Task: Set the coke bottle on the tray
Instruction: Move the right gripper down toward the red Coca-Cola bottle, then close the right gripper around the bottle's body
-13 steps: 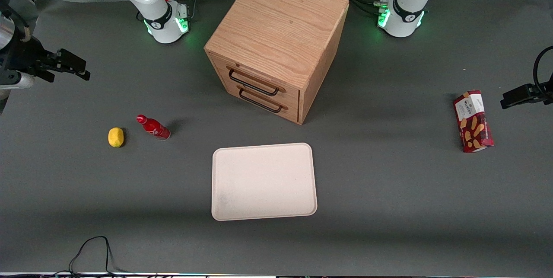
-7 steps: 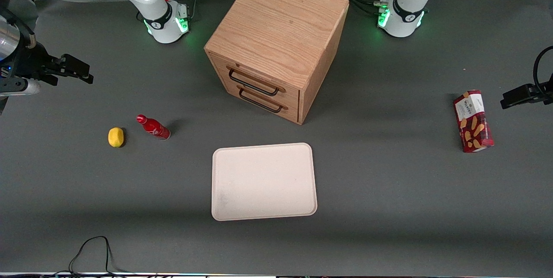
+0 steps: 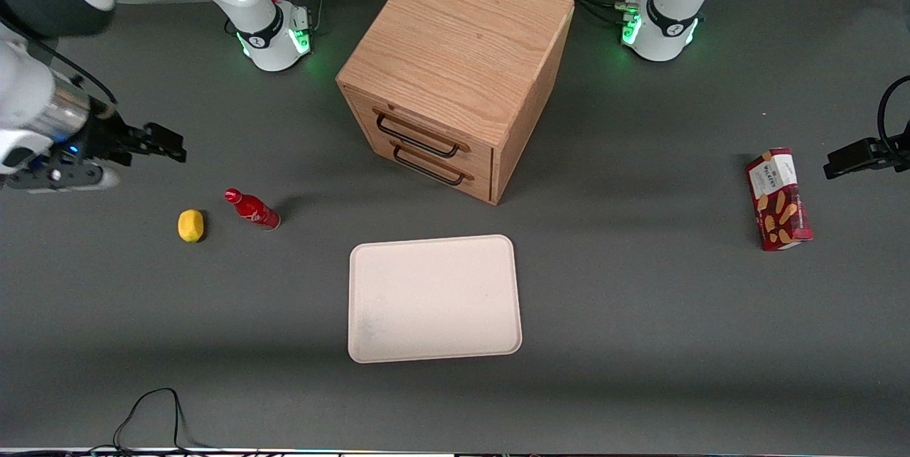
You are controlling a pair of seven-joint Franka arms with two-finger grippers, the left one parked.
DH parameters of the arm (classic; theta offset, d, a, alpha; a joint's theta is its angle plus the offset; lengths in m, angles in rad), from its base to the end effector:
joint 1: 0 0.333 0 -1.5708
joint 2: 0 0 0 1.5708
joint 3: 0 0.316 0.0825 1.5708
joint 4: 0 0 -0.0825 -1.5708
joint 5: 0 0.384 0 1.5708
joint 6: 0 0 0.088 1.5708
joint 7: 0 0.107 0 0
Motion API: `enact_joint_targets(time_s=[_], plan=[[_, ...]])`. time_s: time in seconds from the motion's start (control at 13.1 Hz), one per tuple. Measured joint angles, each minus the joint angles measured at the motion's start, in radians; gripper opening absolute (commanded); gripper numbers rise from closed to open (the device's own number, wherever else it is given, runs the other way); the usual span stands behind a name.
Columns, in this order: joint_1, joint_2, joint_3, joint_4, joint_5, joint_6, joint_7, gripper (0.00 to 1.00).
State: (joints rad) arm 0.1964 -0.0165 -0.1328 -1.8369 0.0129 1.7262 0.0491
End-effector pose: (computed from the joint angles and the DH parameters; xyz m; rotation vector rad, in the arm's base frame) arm 0.5462 0.0356 0.5205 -3.1285 -0.0188 0.1488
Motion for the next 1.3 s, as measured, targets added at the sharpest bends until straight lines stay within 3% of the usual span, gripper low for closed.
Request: enact_joint_targets(time_s=[0.46, 1.07, 1.3], plan=[[0.003, 0.051, 0.007, -0.293, 0.000, 0.387, 0.000, 1.00], [0.004, 0.123, 0.010, -0.370, 0.000, 0.490, 0.000, 0.99], [0.004, 0.123, 0.010, -0.376, 0.000, 0.490, 0.000, 0.80]])
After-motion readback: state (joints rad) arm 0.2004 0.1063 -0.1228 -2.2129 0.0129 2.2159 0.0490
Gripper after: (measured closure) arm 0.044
